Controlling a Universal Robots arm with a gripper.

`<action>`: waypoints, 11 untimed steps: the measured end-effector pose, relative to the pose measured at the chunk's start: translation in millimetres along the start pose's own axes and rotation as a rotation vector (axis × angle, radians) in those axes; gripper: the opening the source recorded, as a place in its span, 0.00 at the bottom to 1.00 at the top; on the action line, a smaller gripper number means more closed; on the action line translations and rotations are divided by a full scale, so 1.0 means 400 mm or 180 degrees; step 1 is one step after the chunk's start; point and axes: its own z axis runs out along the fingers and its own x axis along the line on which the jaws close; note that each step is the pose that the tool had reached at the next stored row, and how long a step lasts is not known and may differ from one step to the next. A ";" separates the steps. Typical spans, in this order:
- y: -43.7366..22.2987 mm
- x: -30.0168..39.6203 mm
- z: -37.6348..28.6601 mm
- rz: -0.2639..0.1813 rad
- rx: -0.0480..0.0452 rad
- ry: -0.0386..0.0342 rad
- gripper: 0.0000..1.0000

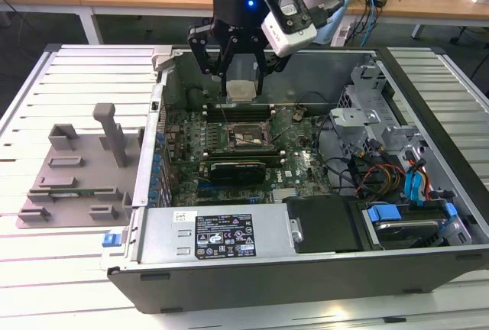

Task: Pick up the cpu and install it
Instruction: 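Pick up the cpu and move it towards the insertion slot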

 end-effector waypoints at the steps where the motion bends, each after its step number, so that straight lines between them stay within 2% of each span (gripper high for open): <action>1: 0.000 0.000 0.002 0.0000 0.0000 0.0000 0.55; 7: 0.002 0.000 0.018 0.0000 0.0000 0.0000 0.55; 11: 0.003 0.000 0.038 0.0000 0.0000 0.0000 0.55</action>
